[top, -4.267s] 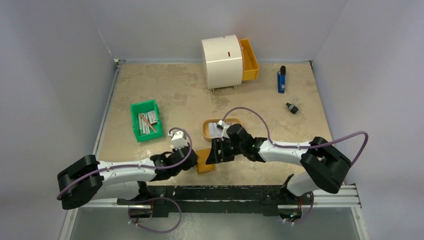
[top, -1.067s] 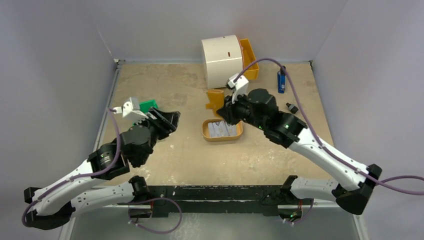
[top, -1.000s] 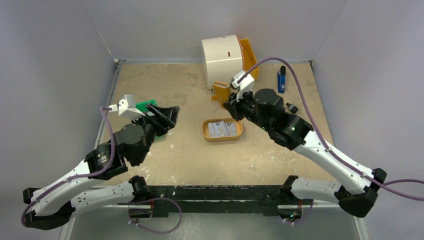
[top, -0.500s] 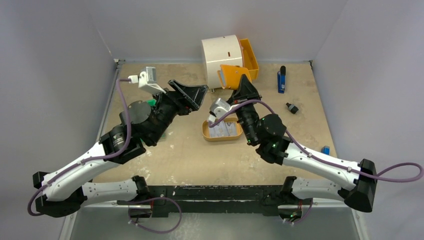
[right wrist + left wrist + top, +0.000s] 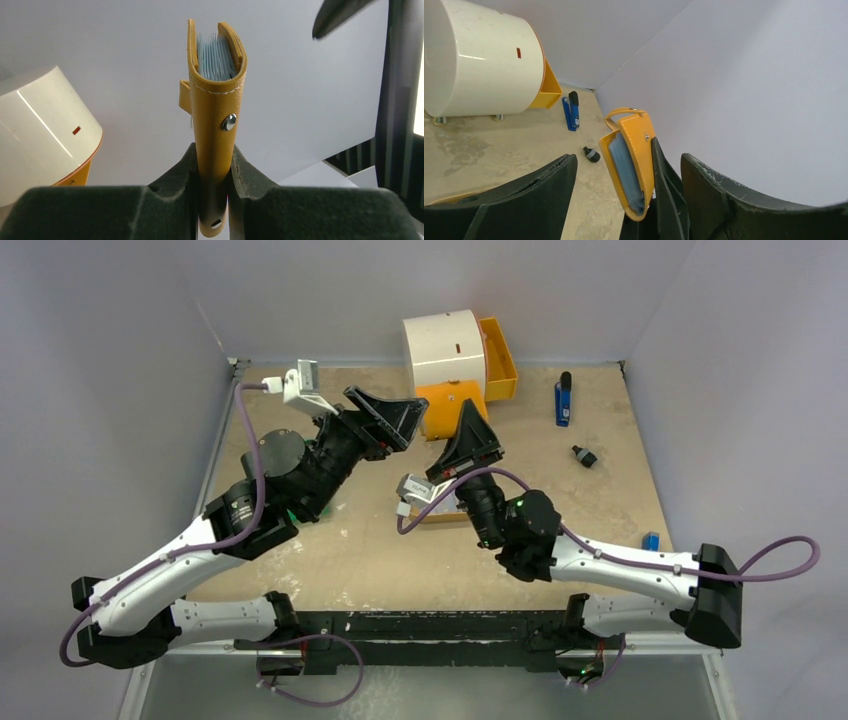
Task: Put the credit cards into the card holder
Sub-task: Turn over the card holder.
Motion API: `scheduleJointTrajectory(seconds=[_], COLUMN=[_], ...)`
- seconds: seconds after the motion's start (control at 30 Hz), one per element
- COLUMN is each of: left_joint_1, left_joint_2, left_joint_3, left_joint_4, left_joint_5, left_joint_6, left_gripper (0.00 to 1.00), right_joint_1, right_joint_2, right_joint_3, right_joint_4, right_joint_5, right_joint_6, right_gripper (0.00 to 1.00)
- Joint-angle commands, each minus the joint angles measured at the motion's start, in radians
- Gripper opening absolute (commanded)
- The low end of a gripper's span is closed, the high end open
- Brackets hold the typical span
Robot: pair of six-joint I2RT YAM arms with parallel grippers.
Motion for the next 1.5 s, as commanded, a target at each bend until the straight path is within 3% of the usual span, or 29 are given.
scheduleJointTrajectory(seconds=[0.0, 0.27, 0.43, 0.53, 0.87, 1.0, 1.13, 1.23, 1.3, 1.33, 1.4, 1.43, 1.47], left_joint_1=[0.0, 0.0, 0.001, 0.0, 0.0, 0.001, 0.001, 0.001, 0.0, 0.001, 0.001, 0.001, 0.002], left_joint_2=[0.026, 0.067, 0.066, 0.054, 0.073, 0.077, 0.077, 0.073, 0.063, 0.057, 0.04, 0.03, 0.017], left_joint_3=[0.041, 0.068, 0.05, 0.023, 0.014, 0.01, 0.008, 0.003, -0.005, -0.011, -0.013, -0.012, -0.012], left_joint_4=[0.017, -0.053, -0.029, 0.013, 0.034, 0.045, 0.046, 0.041, 0.039, 0.034, 0.017, 0.003, -0.01], left_joint_5=[0.057, 0.091, 0.106, 0.109, 0.104, 0.09, 0.078, 0.061, 0.037, 0.018, -0.027, -0.053, -0.074], left_joint_6=[-0.022, -0.117, -0.162, -0.186, -0.248, -0.252, -0.251, -0.241, -0.226, -0.216, -0.178, -0.16, -0.123], left_gripper=[0.76, 0.74, 0.53, 0.45, 0.43, 0.29, 0.01, 0.0, 0.0, 0.0, 0.0, 0.0, 0.0], right_joint_1=[0.024, 0.036, 0.04, 0.049, 0.062, 0.067, 0.073, 0.083, 0.104, 0.118, 0.137, 0.141, 0.143], right_joint_2=[0.009, 0.011, 0.015, 0.015, 0.013, 0.009, 0.006, 0.001, -0.004, -0.003, -0.008, -0.021, -0.039], right_joint_3=[0.003, 0.005, 0.008, 0.004, -0.001, -0.008, -0.015, -0.01, 0.008, 0.021, 0.074, 0.11, 0.163], right_joint_4=[0.17, 0.173, 0.182, 0.185, 0.191, 0.198, 0.206, 0.187, 0.117, 0.079, -0.115, -0.255, -0.454], right_joint_5=[-0.021, -0.013, -0.01, -0.002, 0.003, 0.003, 0.007, 0.035, 0.098, 0.145, 0.213, 0.223, 0.206], right_joint_6=[-0.079, -0.085, -0.094, -0.097, -0.1, -0.104, -0.103, -0.085, -0.055, -0.023, 0.138, 0.259, 0.435], right_gripper=[0.0, 0.0, 0.0, 0.0, 0.0, 0.0, 0.0, 0.0, 0.4, 0.55, 0.78, 0.91, 0.98])
